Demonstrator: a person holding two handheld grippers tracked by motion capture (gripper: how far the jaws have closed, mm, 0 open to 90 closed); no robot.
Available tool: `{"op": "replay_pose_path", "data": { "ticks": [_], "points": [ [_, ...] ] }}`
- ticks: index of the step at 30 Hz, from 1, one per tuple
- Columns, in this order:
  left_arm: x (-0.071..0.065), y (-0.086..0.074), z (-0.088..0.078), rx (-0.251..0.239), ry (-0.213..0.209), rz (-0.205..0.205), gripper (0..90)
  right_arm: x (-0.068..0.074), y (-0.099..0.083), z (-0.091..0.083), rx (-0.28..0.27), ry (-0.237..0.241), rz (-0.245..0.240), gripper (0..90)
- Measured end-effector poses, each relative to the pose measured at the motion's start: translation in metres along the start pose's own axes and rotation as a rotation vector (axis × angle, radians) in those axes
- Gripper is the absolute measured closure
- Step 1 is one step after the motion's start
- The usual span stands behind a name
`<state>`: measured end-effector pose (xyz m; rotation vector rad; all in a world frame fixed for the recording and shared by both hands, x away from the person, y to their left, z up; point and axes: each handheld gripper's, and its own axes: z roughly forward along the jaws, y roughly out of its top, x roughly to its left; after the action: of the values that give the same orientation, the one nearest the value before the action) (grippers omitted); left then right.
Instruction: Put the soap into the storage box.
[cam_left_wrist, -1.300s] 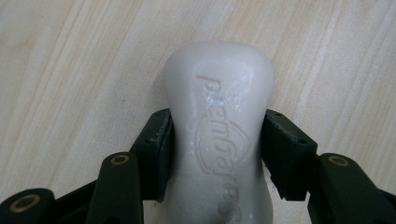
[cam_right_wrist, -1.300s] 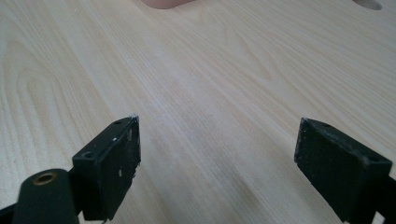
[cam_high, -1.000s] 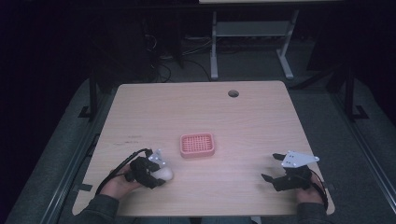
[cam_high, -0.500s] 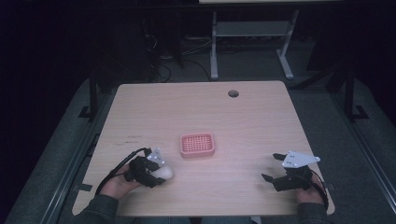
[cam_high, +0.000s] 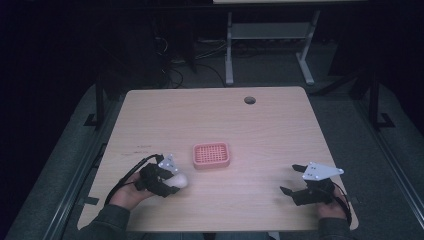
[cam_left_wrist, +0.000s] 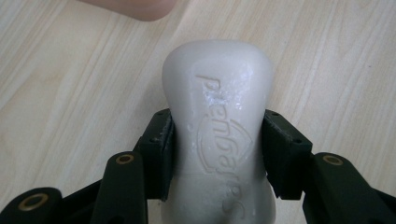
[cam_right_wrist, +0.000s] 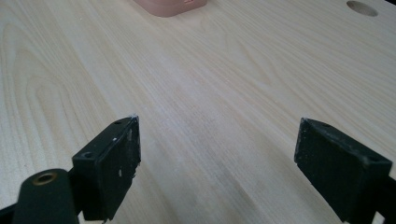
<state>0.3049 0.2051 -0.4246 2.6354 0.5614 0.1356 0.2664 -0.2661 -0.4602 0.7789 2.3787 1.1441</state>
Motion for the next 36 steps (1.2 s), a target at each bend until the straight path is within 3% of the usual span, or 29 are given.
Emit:
{"op": "replay_pose_path", "data": {
  "ticks": [36],
  "points": [
    [0.012,0.033,0.006,0.02,-0.042,0.05,49.4,-0.001,-0.003,-0.002,-0.016,0.005,0.014,13.8]
  ]
}}
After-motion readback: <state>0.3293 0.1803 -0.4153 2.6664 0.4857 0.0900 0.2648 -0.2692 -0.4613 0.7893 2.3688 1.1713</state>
